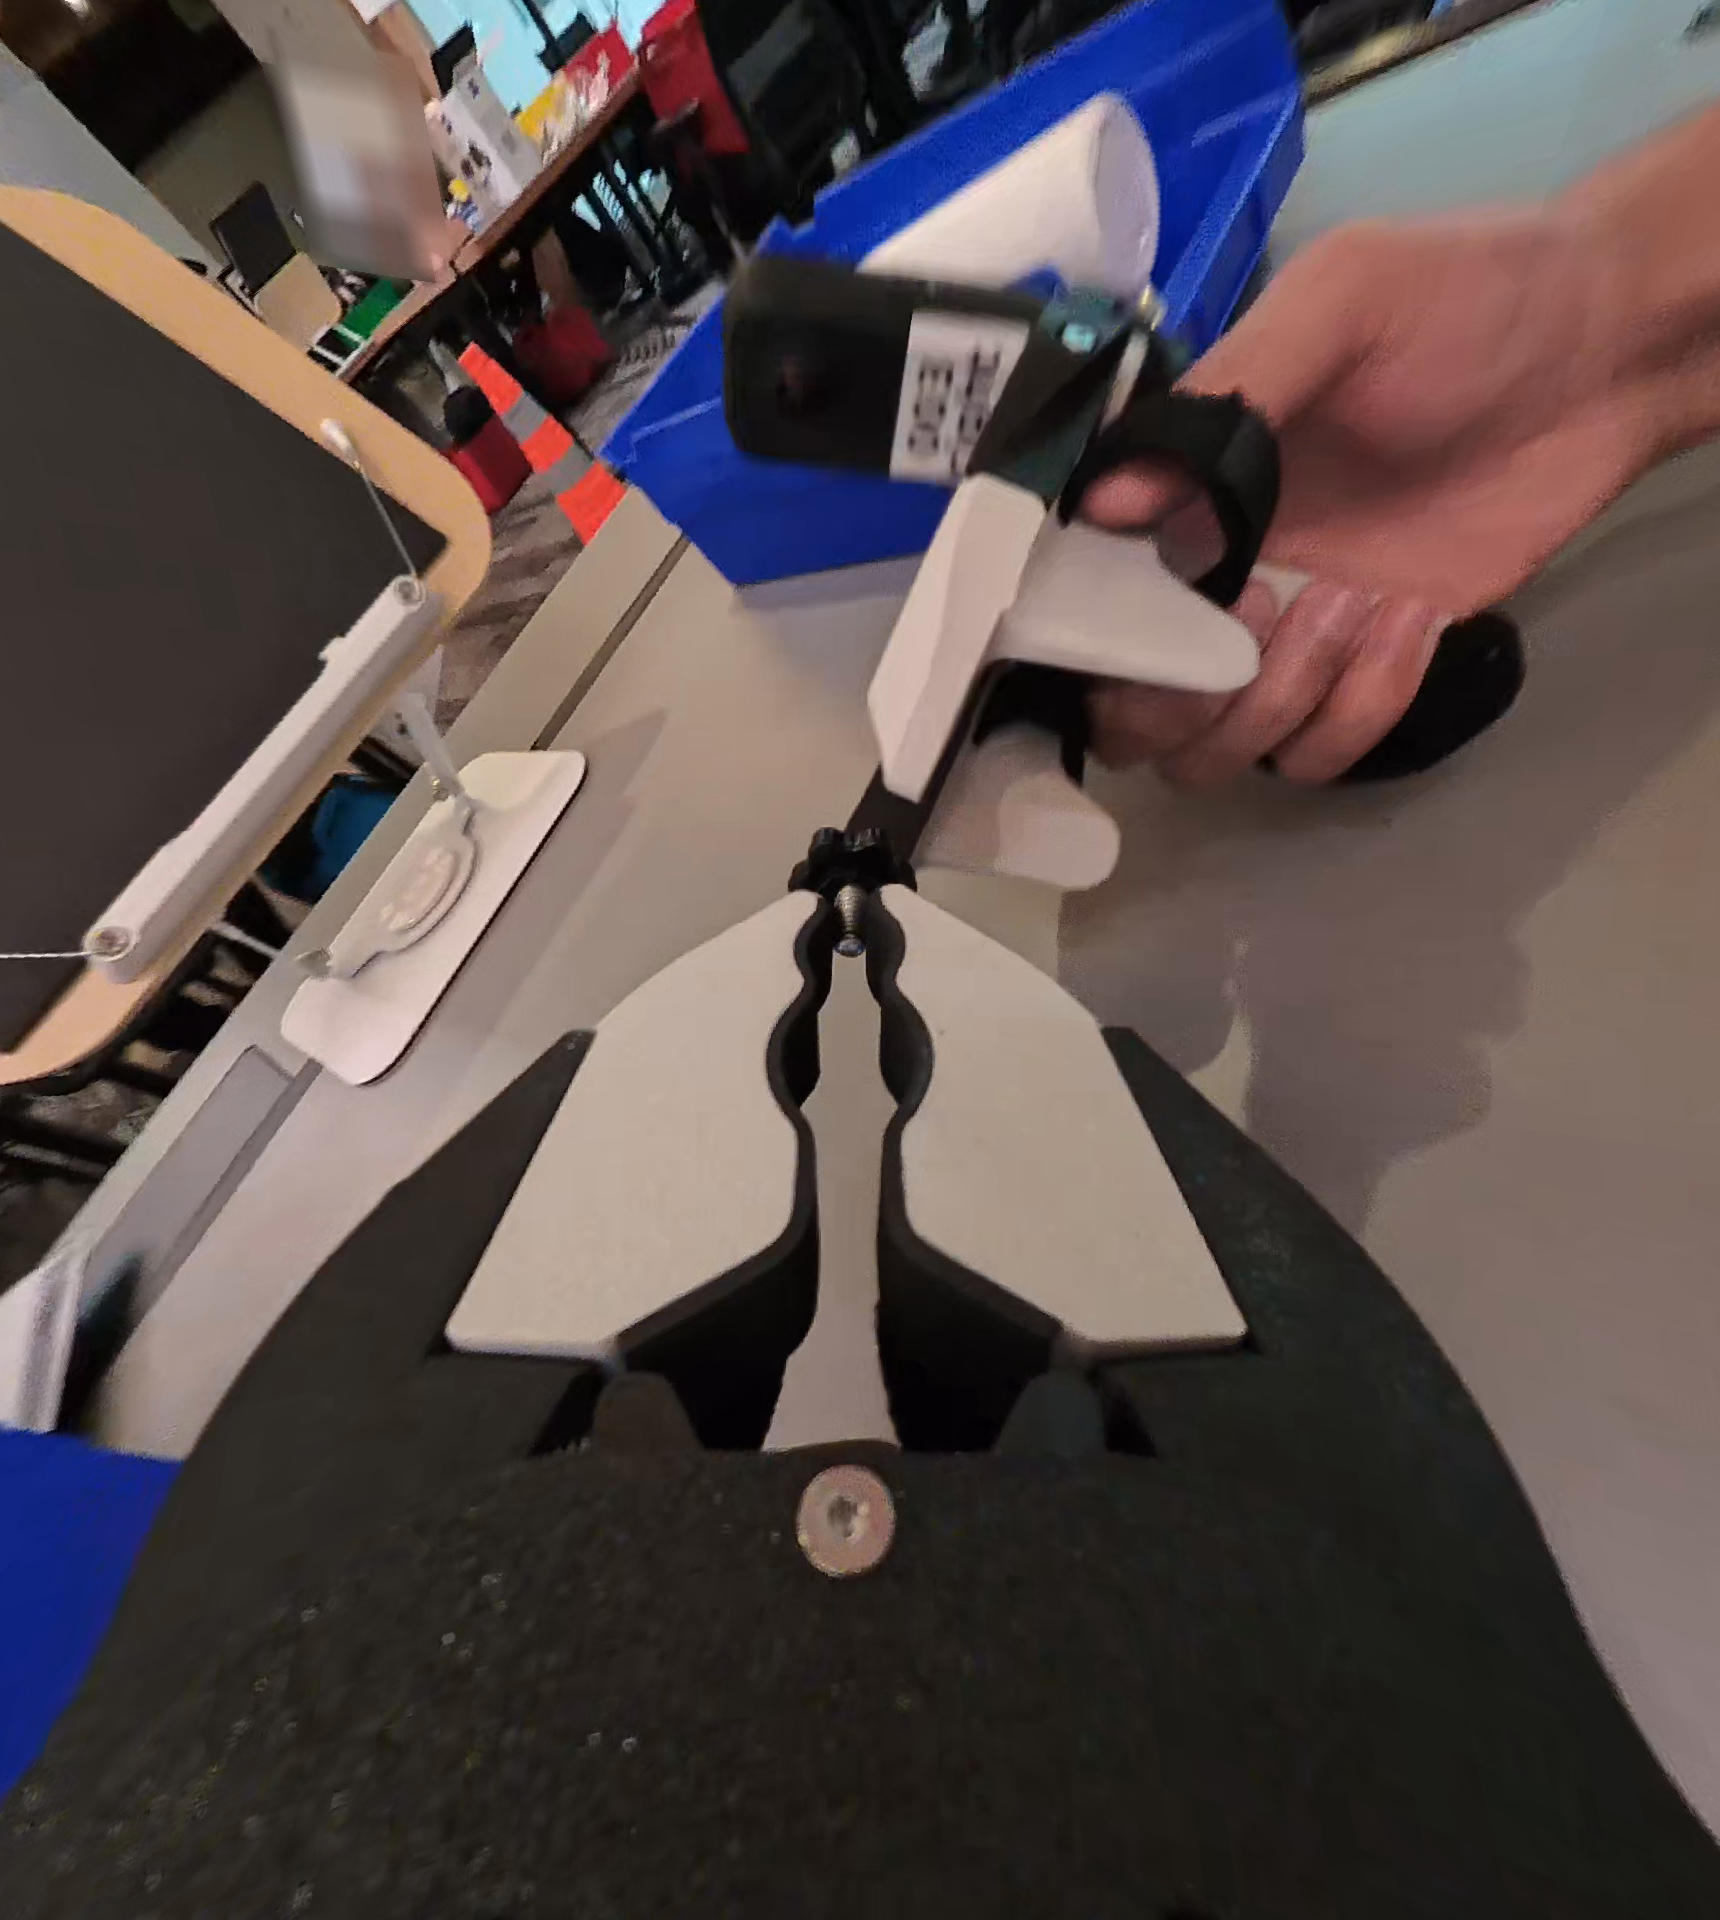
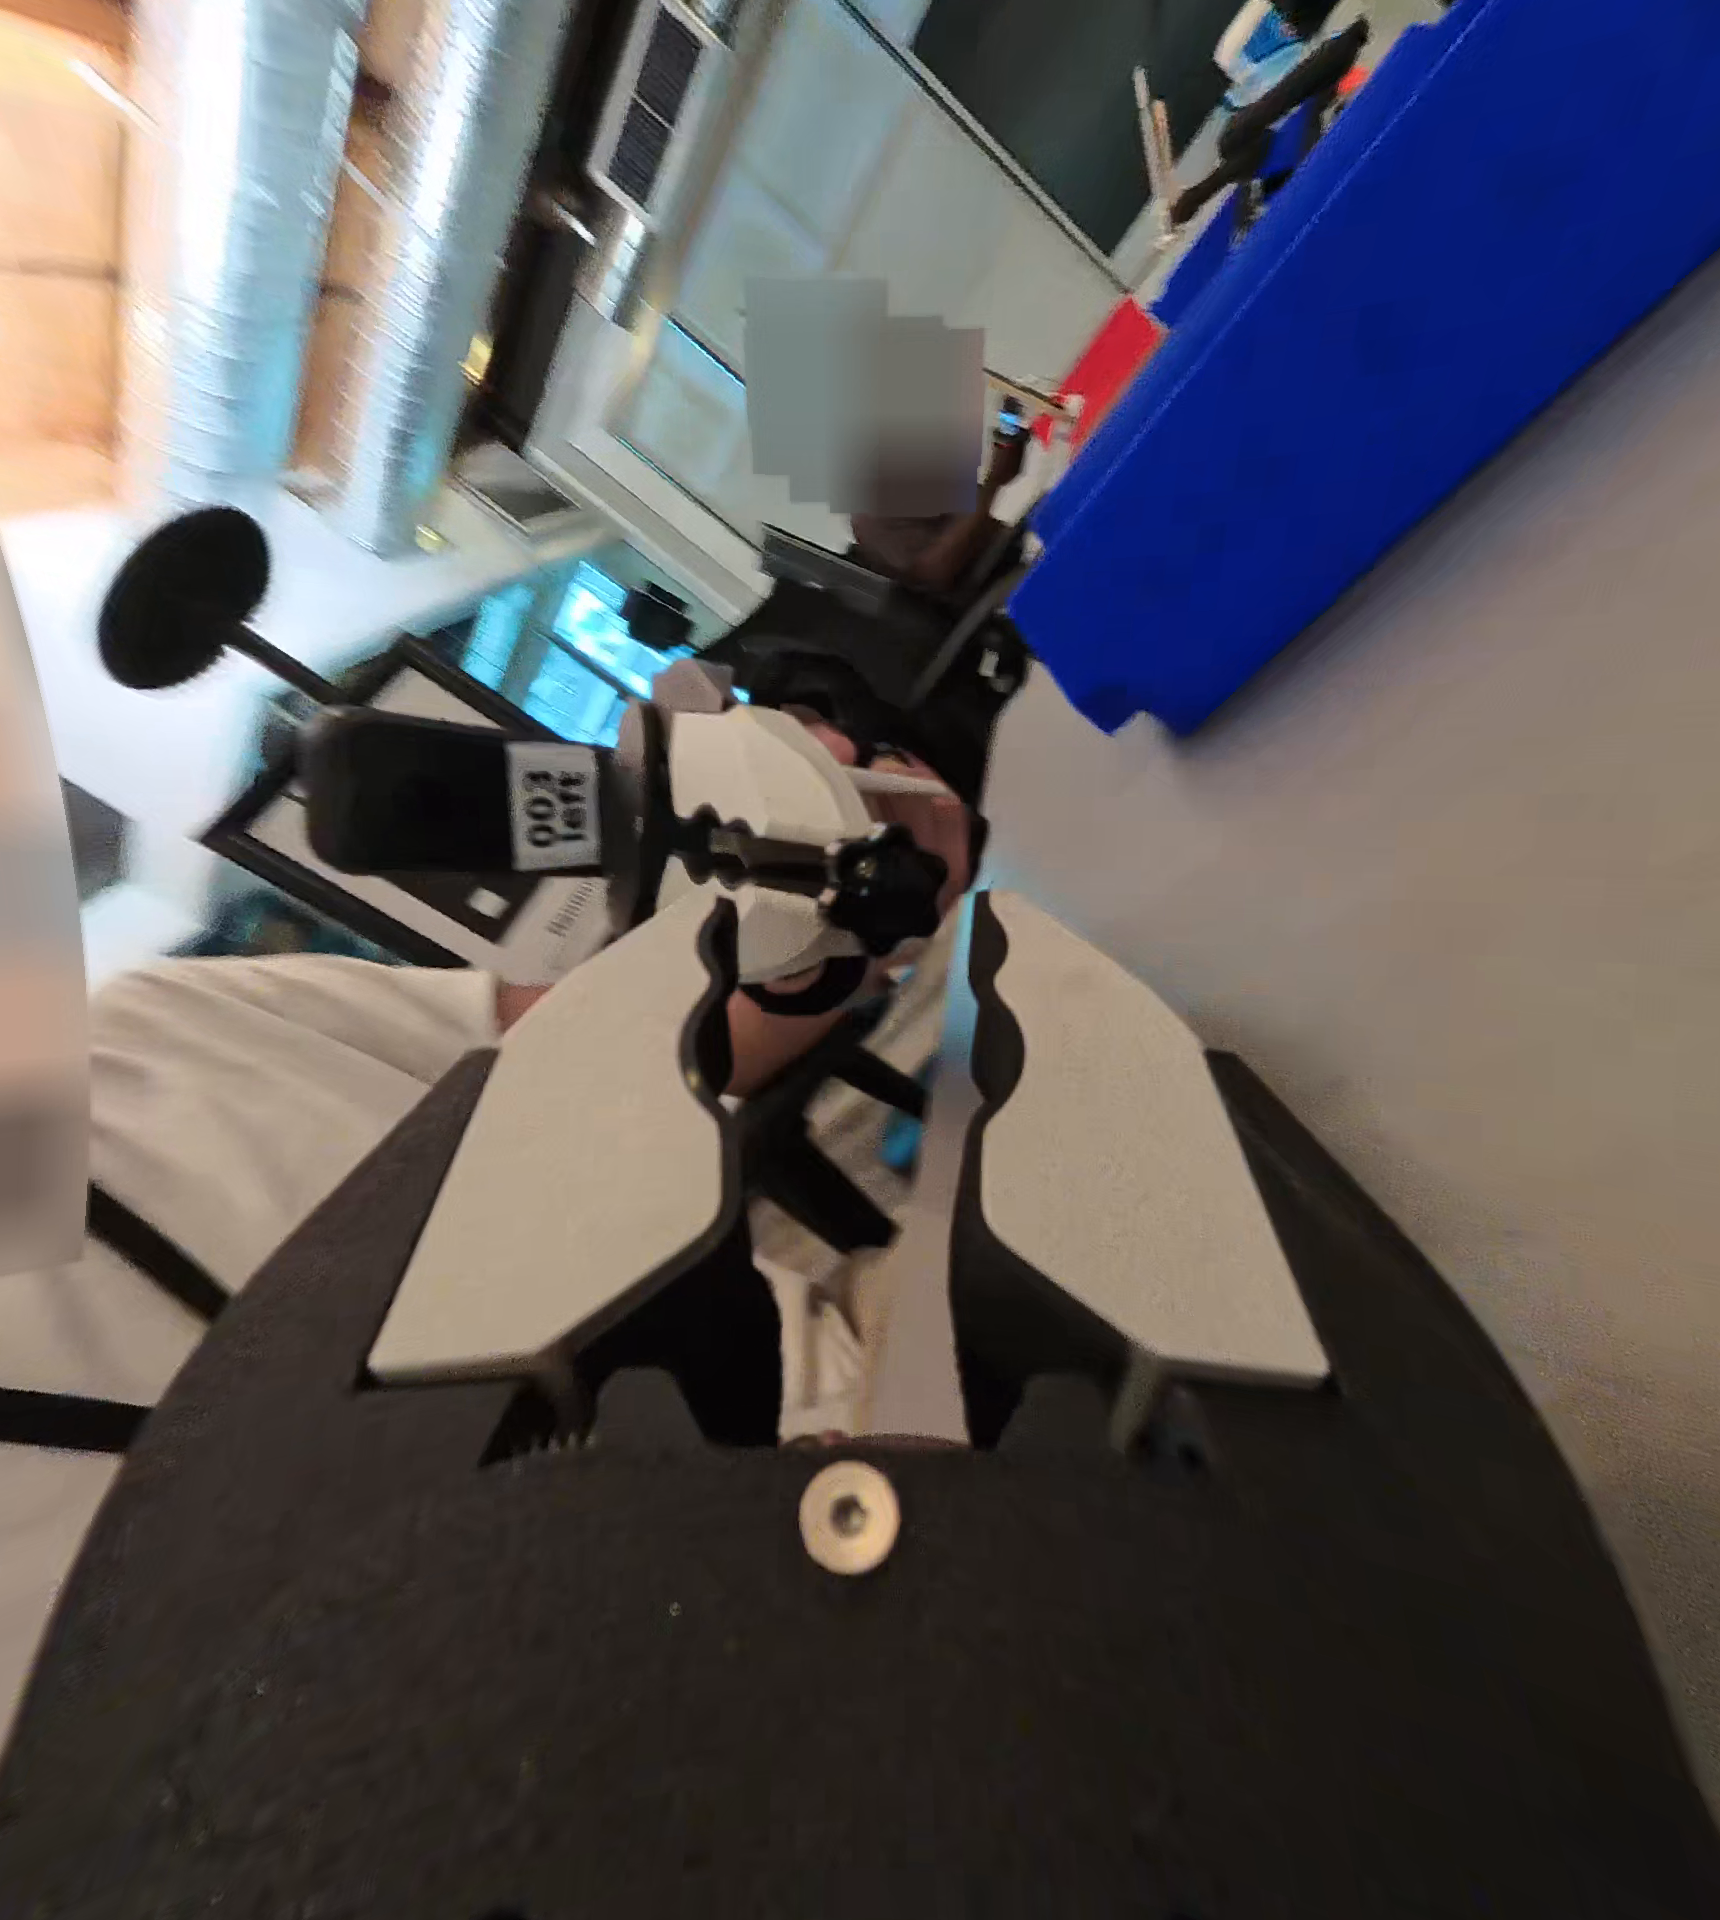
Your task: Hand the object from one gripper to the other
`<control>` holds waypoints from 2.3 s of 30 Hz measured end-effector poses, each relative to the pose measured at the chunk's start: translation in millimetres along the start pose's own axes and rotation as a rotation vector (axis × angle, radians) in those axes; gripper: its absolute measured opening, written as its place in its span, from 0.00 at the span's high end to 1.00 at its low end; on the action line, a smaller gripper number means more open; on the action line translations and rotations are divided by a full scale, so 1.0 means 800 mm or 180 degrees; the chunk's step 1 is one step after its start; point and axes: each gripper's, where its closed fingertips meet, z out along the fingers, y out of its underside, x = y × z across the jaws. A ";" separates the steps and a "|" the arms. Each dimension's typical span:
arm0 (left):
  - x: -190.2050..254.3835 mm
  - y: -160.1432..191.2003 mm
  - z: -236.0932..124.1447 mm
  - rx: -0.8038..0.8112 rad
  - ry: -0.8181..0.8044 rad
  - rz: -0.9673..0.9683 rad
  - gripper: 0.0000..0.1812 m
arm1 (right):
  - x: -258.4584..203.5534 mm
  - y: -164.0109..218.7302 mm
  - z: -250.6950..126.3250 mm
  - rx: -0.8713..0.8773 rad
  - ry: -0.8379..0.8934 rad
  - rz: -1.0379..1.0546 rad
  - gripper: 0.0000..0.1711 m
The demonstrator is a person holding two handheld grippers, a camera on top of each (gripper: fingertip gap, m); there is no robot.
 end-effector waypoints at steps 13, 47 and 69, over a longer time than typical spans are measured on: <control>0.002 -0.019 -0.008 0.0325 0.0112 -0.0160 0.97 | -0.016 -0.001 0.004 0.0043 -0.0542 0.0431 0.87; 0.024 -0.008 -0.007 0.0225 0.0912 -0.0558 0.85 | 0.007 0.038 -0.009 -0.0658 -0.0460 0.0700 0.80; -0.013 0.026 0.010 -0.0431 -0.0588 0.1147 0.85 | 0.026 0.002 0.024 0.0223 0.0530 -0.0186 0.95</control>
